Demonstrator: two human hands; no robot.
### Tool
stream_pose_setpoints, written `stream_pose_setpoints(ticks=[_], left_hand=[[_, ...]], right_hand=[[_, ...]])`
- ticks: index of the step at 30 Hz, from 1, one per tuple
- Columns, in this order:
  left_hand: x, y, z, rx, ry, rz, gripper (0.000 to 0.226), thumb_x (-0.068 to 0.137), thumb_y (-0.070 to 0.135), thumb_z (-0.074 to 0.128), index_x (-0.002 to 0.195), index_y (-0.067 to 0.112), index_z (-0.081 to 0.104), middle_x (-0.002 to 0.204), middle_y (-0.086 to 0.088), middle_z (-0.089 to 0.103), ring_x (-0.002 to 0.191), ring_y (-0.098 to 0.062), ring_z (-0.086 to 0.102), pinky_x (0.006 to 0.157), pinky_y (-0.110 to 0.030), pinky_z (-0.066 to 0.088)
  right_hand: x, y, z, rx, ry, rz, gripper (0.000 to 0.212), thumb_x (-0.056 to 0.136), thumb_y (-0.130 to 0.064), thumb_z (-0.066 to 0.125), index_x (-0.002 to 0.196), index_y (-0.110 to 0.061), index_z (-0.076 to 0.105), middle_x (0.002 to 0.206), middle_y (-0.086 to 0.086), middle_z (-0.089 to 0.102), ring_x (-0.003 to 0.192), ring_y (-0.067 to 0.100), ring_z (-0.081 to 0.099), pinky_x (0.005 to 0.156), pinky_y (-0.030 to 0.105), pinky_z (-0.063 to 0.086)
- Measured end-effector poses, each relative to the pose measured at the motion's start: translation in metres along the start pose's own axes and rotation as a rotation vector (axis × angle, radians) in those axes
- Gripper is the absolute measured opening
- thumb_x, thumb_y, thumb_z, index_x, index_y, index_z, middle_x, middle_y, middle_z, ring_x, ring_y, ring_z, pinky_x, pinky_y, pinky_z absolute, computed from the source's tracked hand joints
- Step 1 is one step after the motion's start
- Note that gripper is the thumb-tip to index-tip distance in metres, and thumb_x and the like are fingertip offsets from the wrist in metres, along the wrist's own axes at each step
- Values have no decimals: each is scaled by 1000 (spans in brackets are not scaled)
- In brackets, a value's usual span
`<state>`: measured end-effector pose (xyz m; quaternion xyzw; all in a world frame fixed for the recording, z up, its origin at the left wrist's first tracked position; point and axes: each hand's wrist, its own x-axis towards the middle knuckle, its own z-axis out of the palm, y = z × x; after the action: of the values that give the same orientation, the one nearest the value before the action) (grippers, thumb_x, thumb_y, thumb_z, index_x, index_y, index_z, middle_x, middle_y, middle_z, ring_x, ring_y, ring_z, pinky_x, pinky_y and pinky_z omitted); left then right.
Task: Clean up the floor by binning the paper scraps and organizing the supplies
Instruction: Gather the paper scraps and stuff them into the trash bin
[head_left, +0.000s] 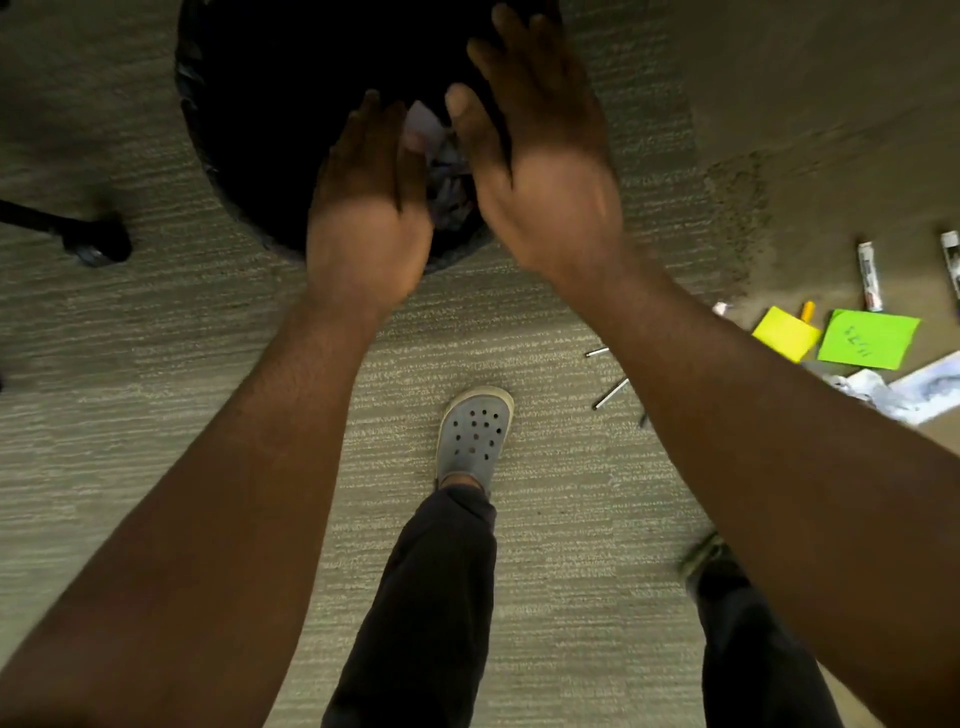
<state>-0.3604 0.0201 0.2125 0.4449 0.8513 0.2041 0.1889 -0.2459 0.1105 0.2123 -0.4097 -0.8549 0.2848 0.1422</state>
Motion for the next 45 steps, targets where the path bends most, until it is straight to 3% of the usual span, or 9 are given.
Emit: stream_pose_setpoints(ticks=[2, 4, 10, 15, 24, 27, 32, 38, 45], left_hand=[[-23, 21, 9, -93, 110, 75, 37, 103, 27, 34, 120, 4, 59, 113, -11, 66, 104, -22, 62, 89, -28, 46], [-48, 41, 25, -124, 166, 57, 32, 101, 27, 41, 107, 5, 62, 93, -7, 66, 85, -18, 62, 77, -30, 49], [-113, 93, 99, -167, -35, 63, 29, 96, 15, 49, 119, 4, 64, 132, -9, 61, 123, -18, 56, 104, -26, 42], [-149, 117, 165, -46, -287, 131, 30, 91, 11, 55, 118, 6, 65, 129, -10, 63, 120, -26, 57, 102, -35, 44], [-176, 165, 318, 250, -689, 313, 48, 82, 28, 68, 124, 12, 53, 127, -18, 50, 119, -37, 48, 95, -44, 44], [-167, 179, 364, 317, -699, 418, 51, 76, 33, 74, 119, 17, 53, 121, -15, 47, 111, -37, 49, 86, -47, 48], [-148, 189, 414, 458, -718, 447, 60, 77, 36, 74, 129, 25, 47, 140, -14, 34, 125, -37, 40, 83, -49, 49], [-145, 188, 434, 480, -681, 455, 19, 88, 6, 60, 107, 3, 58, 131, -22, 39, 117, -39, 43, 90, -47, 43], [-152, 189, 427, 310, -550, 440, 15, 87, 8, 56, 100, 0, 54, 110, -22, 53, 103, -37, 48, 80, -42, 38]], right_hand=[[-24, 15, -12, 42, 41, 61, 53, 99, -43, 30, 135, -11, 52, 146, 10, 46, 138, 27, 38, 112, 37, 32], [-53, 36, -18, 83, 53, 129, 50, 100, -42, 31, 132, -10, 53, 140, 11, 51, 130, 26, 45, 104, 42, 39], [-170, 117, -24, 115, -20, 391, 37, 99, -31, 44, 119, -6, 62, 138, 14, 53, 129, 32, 47, 109, 43, 37], [-258, 190, -32, 45, -190, 480, 36, 94, -30, 47, 113, -5, 64, 121, 17, 62, 113, 36, 56, 97, 44, 45], [-348, 363, -59, -242, -381, 780, 60, 90, -39, 54, 140, -11, 36, 150, 17, 33, 134, 37, 35, 102, 47, 39], [-352, 412, -62, -278, -307, 810, 64, 90, -43, 54, 141, -11, 33, 150, 16, 32, 134, 37, 35, 102, 48, 39], [-333, 459, -60, -253, -178, 755, 64, 83, -40, 60, 138, -16, 36, 148, 15, 32, 125, 39, 42, 95, 47, 43], [-315, 485, -46, -329, -256, 742, 45, 81, -34, 63, 121, -20, 49, 134, 15, 42, 116, 36, 44, 84, 47, 50], [-311, 500, -43, -381, -345, 712, 23, 90, -20, 59, 111, -14, 54, 121, 17, 45, 112, 36, 44, 76, 42, 47]])
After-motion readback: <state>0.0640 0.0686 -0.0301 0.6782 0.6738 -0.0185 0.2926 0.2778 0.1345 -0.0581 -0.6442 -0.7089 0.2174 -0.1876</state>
